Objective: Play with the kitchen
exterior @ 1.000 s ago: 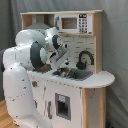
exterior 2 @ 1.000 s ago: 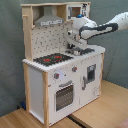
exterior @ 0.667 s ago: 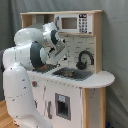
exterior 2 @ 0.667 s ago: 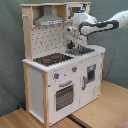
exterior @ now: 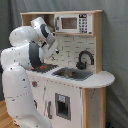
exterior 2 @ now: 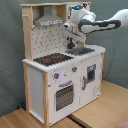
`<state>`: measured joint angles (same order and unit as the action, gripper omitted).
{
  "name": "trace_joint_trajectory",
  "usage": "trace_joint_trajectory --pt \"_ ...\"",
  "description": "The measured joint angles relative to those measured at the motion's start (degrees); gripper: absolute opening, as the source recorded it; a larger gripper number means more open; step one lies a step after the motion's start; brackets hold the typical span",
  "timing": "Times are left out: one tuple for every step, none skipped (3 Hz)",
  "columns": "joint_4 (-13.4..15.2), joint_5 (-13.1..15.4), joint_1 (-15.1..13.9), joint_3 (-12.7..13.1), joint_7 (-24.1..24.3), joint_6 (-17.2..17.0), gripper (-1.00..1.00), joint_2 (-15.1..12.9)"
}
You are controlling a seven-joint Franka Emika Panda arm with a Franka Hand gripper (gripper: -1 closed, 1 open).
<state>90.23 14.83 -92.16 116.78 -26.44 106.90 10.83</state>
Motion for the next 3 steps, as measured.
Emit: trace_joint_trajectory --pt "-0.9 4.5 0.3 3.5 0.1 -0.8 1.00 0.0" --pt "-0.9 9.8 0.4 6.4 0.1 -1.5 1.00 0.0" --pt "-0.9 15.2 1.3 8.8 0.8 -3.4 1.00 0.0"
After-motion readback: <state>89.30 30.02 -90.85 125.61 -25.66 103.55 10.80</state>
